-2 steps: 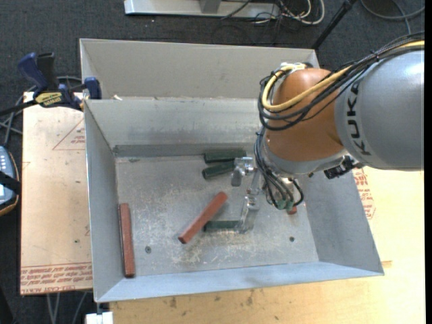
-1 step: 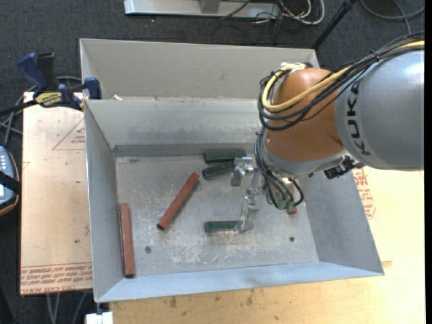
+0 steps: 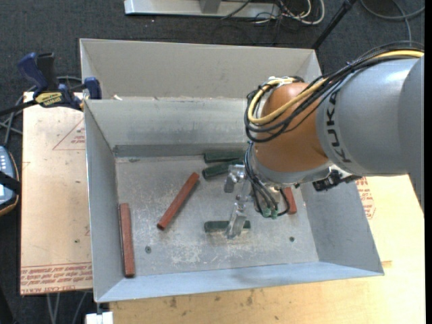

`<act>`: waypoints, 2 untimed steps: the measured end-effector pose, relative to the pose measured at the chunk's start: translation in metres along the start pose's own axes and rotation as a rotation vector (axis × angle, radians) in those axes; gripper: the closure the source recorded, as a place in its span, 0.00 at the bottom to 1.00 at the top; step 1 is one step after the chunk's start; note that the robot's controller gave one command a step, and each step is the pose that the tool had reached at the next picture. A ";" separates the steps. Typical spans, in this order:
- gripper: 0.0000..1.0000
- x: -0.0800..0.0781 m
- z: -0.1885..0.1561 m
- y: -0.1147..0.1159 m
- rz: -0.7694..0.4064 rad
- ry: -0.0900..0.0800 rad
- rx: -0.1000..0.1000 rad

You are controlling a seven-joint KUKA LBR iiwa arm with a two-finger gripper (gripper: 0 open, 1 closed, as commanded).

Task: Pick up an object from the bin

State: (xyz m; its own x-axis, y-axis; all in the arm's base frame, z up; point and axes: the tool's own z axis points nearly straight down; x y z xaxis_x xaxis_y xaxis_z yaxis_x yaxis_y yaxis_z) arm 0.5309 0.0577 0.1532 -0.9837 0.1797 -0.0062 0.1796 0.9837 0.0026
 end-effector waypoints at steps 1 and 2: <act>1.00 0.005 0.081 -0.032 -0.066 0.007 0.002; 1.00 0.005 0.081 -0.032 -0.066 0.007 0.002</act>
Offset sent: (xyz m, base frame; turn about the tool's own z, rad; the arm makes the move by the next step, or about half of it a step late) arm 0.0000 0.0000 0.0000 0.0000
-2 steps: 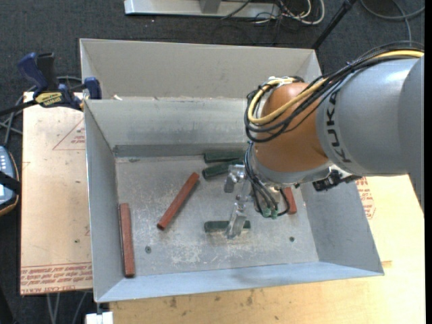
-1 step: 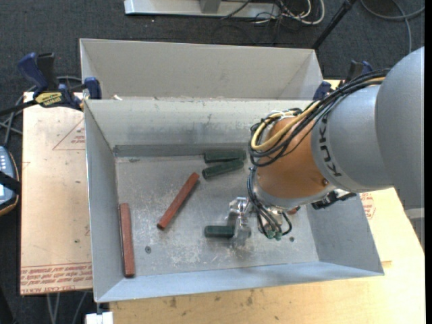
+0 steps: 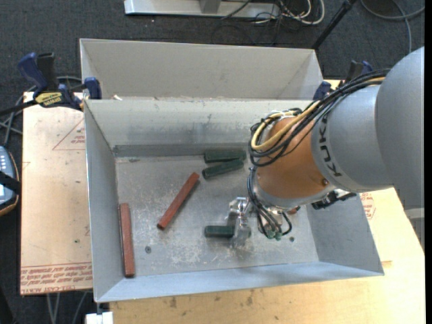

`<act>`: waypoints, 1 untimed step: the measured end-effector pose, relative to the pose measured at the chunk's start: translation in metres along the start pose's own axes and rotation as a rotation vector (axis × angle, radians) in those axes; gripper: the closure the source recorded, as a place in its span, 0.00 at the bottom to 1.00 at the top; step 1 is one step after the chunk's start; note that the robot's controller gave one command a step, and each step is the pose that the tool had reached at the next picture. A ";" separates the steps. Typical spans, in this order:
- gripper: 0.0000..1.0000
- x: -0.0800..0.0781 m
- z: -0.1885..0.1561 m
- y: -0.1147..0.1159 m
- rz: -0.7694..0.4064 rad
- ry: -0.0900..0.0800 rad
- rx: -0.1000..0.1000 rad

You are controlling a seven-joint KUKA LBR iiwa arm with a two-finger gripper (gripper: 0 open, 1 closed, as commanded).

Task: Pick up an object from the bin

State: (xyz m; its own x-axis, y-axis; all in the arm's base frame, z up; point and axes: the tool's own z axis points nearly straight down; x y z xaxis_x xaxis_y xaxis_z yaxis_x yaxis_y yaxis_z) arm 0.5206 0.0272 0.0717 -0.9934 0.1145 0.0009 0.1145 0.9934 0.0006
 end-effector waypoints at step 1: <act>1.00 -0.003 -0.139 -0.004 -0.009 -0.003 0.000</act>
Offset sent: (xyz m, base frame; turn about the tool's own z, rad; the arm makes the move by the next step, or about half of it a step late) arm 0.0000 0.0000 0.0000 0.0000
